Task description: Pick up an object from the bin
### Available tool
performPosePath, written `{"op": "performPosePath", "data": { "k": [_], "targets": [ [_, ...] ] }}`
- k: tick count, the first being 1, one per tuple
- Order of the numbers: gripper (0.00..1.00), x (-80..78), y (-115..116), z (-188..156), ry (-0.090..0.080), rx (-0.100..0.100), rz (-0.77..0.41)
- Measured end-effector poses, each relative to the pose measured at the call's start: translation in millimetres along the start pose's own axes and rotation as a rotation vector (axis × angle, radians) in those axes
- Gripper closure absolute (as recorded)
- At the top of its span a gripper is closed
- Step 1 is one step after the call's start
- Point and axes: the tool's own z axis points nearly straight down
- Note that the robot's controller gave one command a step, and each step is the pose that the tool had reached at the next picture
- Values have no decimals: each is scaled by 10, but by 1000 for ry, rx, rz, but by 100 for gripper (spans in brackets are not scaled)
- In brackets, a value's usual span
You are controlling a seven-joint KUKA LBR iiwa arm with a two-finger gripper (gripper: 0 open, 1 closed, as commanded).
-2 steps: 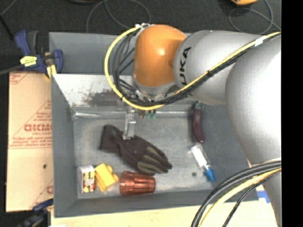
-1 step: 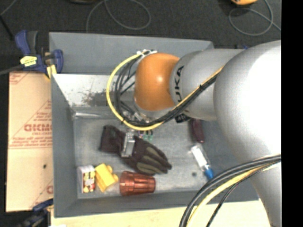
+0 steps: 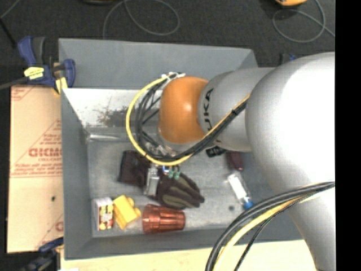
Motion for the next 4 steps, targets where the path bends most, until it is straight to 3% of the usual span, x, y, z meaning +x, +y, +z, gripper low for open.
{"op": "performPosePath", "data": {
  "k": [1, 2, 3, 4],
  "targets": [
    [0, 206, -22, -347, -5, -2, -1],
    [0, 29, 0, -85, -7, -3, 0],
    [100, 166, -194, -41, -9, -6, 146],
    [100, 166, -194, -41, -9, -6, 147]
  ]
}}
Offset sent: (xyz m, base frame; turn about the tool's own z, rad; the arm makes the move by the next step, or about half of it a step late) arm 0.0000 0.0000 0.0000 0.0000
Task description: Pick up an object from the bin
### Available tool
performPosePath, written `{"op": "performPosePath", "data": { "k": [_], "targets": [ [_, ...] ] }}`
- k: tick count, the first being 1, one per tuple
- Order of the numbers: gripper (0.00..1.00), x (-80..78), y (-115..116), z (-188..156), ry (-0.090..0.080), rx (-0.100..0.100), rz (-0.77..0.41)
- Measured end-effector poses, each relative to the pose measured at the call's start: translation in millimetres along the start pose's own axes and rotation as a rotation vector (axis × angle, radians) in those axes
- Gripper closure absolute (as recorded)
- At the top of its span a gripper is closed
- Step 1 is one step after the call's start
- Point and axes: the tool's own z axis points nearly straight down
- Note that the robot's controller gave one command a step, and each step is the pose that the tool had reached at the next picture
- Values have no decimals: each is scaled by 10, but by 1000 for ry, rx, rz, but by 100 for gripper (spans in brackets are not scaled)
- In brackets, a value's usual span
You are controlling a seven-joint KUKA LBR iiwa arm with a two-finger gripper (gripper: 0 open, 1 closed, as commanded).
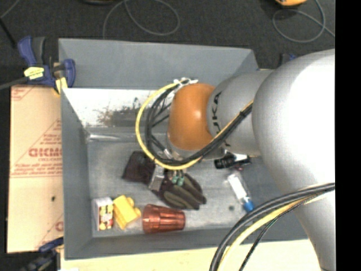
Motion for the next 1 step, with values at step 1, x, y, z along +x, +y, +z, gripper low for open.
{"op": "performPosePath", "data": {
  "k": [1],
  "targets": [
    [100, 10, -4, -35, 3, 1, 0]
  ]
}}
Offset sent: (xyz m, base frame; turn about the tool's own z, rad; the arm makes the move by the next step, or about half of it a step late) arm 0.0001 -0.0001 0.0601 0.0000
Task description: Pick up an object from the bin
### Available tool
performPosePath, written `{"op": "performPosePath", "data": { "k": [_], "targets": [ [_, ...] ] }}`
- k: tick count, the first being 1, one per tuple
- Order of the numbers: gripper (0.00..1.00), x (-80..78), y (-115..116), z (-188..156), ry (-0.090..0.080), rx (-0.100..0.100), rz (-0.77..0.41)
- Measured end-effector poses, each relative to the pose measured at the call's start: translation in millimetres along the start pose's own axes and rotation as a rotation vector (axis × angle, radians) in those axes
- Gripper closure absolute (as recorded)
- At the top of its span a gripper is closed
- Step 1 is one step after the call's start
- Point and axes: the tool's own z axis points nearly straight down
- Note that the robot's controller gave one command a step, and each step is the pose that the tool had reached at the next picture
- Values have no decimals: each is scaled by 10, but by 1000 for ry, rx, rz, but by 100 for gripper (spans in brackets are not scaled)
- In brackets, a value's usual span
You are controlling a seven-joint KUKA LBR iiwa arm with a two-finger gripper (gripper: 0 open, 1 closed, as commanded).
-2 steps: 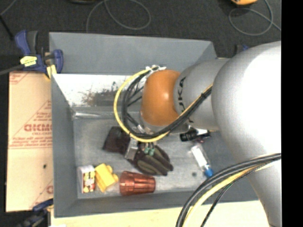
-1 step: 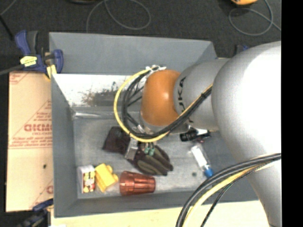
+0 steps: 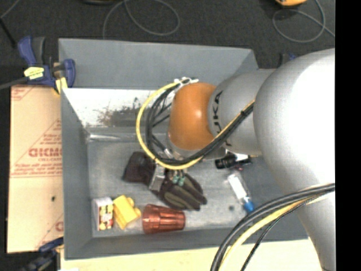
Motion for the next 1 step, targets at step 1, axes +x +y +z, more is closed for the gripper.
{"op": "performPosePath", "data": {
  "k": [1],
  "targets": [
    [100, 16, -9, -191, 6, 2, 1]
  ]
}}
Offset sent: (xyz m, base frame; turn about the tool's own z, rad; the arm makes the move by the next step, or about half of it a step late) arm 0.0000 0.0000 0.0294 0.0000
